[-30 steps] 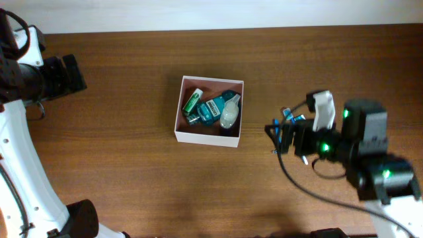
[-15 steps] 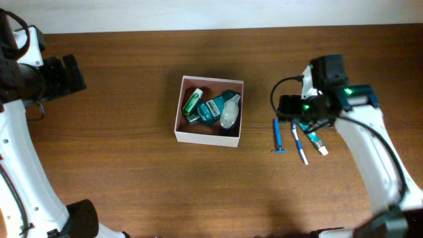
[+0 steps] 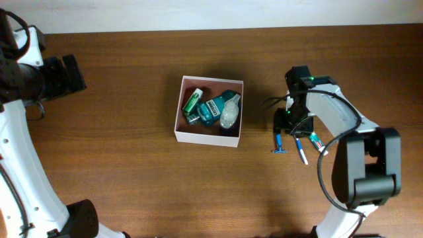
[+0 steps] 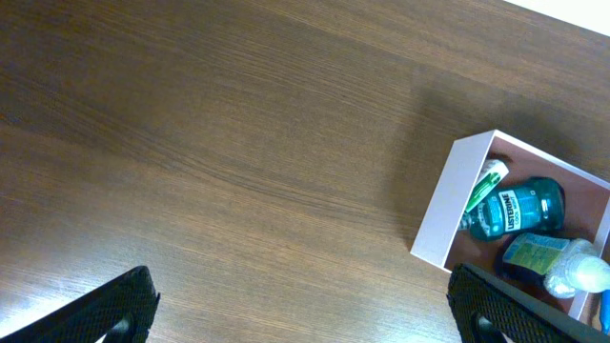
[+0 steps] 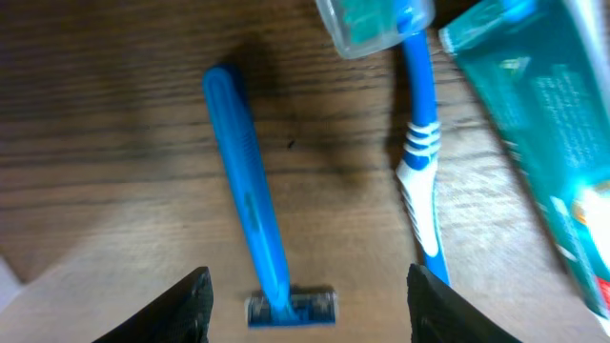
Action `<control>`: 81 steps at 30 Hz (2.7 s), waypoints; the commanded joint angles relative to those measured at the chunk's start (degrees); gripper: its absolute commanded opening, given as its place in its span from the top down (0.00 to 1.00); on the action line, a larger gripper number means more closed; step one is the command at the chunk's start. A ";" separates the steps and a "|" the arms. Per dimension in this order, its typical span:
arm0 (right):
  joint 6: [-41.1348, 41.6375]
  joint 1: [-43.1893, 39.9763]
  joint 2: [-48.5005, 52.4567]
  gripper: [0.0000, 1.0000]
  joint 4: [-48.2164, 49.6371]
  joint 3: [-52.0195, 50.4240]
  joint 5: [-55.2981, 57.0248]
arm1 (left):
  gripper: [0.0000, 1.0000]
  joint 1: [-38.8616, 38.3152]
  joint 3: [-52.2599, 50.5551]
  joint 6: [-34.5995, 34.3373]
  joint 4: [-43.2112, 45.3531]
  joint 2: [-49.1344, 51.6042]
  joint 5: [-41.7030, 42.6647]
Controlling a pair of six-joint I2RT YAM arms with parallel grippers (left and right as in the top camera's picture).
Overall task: Pack container
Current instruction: 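Move the right gripper to the blue razor and grasp it, then carry the razor into the white box, release, and withdraw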
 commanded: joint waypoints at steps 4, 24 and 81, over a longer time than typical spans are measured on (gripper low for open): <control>0.63 3.21 2.49 0.41 1.84 -0.81 -1.31 | 0.01 0.24 0.57 -0.74 0.07 0.02 -0.02; 3.82 5.16 0.98 0.88 6.60 -4.35 2.14 | 0.01 0.24 0.57 -0.74 0.07 0.02 -0.02; 8.09 18.40 -17.29 0.35 -10.71 33.44 12.66 | 0.01 0.24 0.57 -0.74 0.07 0.02 -0.02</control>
